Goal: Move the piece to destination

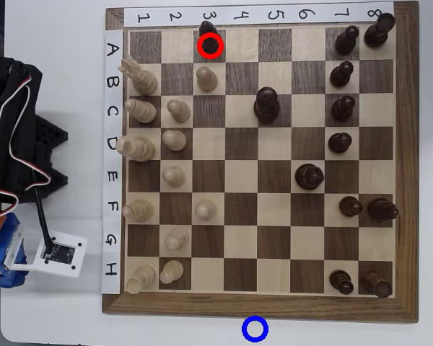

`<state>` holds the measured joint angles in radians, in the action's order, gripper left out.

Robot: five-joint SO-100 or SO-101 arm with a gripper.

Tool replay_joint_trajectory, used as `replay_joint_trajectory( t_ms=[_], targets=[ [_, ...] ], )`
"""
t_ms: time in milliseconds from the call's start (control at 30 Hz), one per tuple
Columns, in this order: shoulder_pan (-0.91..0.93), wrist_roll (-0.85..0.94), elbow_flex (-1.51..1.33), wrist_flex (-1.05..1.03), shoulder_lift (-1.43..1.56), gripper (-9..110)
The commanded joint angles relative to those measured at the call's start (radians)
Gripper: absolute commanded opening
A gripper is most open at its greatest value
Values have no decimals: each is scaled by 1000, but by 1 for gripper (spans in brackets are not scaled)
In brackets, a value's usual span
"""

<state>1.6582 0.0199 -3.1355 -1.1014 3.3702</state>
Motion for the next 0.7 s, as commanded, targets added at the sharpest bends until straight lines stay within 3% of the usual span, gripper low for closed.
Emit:
replay_joint_trajectory(
  t_ms=[0,167,400,667],
  targets=[
    [5,-44,41,5,40,0],
    [-49,-130,284,21,-144,0],
    [-179,-388,939,-52,-551,0],
    [-362,-680,1427,-8,-785,0]
  ],
)
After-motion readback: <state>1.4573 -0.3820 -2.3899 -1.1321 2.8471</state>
